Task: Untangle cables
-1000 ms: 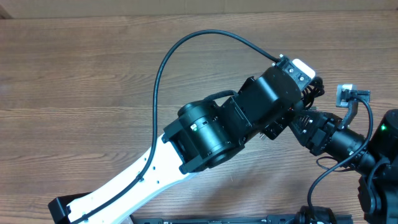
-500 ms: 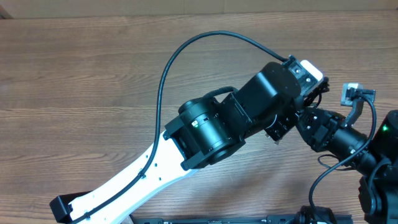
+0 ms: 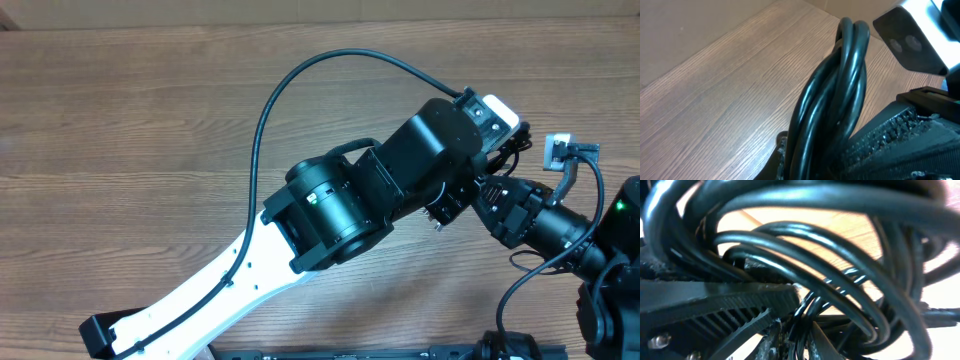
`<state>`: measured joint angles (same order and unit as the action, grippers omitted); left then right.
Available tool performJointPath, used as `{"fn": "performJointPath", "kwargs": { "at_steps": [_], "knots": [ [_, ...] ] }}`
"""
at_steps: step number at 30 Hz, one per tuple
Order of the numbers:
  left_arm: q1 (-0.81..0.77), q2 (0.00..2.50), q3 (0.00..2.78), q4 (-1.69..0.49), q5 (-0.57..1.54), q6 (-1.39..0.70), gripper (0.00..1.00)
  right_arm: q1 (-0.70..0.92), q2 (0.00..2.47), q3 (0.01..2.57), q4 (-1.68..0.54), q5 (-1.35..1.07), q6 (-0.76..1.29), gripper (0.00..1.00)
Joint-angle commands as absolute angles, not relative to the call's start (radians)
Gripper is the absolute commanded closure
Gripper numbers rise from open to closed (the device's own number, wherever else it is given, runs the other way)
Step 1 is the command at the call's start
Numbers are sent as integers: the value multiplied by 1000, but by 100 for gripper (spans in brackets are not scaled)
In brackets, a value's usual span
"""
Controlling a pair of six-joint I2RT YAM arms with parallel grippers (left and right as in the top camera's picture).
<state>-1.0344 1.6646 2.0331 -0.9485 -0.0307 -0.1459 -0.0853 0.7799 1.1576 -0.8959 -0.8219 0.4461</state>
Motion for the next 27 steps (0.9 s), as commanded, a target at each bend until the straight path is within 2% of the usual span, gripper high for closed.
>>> {"fn": "performJointPath", "kwargs": {
  "at_steps": [1,5,21,27],
  "knots": [
    [-1053,1662,2038,-941,65,-134,96,-80,781,1179,-853,-904,445,90],
    [-1042,1661,2038,-945,18,-139,96,-80,781,1179,-857,-903,444,96],
    [-978,1658,2038,-994,17,-199,96,-80,781,1179,-811,-780,448,96],
    [-976,1657,2038,-1049,36,-175,96,-80,781,1179,-797,-619,501,96]
  ]
}}
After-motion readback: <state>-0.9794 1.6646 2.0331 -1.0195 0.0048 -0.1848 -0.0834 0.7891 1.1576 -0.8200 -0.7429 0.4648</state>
